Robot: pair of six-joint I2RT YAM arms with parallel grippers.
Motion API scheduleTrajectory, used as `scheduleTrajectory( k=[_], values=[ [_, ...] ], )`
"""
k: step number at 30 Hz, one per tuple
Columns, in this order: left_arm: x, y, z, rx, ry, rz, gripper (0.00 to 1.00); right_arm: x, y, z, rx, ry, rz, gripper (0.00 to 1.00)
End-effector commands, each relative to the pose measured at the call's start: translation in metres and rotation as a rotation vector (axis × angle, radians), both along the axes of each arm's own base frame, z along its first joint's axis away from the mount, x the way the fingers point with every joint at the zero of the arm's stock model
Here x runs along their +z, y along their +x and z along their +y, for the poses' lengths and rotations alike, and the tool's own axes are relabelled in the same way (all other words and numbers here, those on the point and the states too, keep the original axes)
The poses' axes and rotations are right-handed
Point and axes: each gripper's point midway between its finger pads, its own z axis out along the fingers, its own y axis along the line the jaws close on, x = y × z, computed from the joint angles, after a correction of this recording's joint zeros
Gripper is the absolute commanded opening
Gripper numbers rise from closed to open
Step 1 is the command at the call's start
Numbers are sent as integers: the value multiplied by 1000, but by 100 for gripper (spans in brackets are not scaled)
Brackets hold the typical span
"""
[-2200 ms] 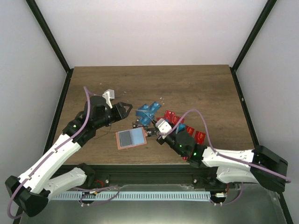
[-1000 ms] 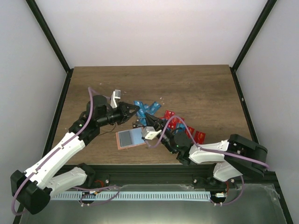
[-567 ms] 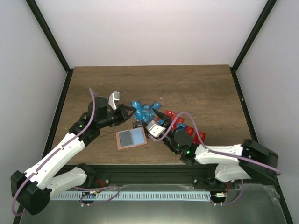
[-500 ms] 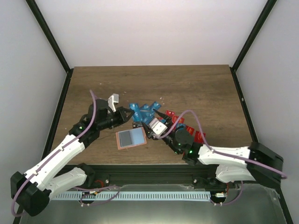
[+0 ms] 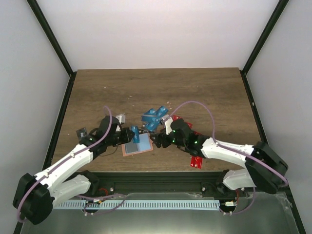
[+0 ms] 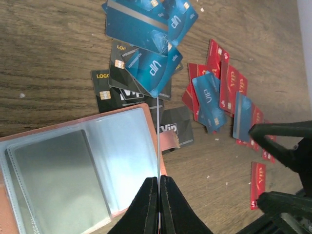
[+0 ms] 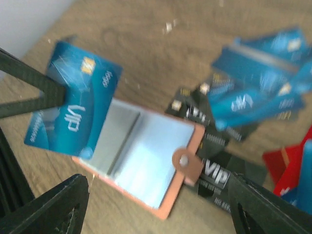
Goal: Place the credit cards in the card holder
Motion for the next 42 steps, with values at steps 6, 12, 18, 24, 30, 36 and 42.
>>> scheduleTrajectory(
  k=[6, 12, 18, 24, 30, 36, 42],
  values=[
    [-27, 5, 5, 5, 39, -29, 4, -40, -18, 13, 60, 26, 275, 67],
    [-39, 8, 15, 76, 49, -25, 4, -59, -21, 13, 55, 15, 325, 57],
    [-46, 10, 15, 108, 15, -28, 4, -74, -25, 14, 60, 12, 367, 52],
    [-53, 11, 15, 138, -8, -14, 4, -85, -24, 14, 48, -3, 388, 48],
    [-60, 12, 15, 155, -17, 1, 4, -94, -24, 15, 43, -14, 406, 39],
    [-66, 12, 14, 157, -21, 12, 4, -102, -26, 15, 46, -24, 430, 34],
    [-72, 10, 12, 150, -28, 28, 4, -108, -28, 15, 50, -29, 448, 33]
  ],
)
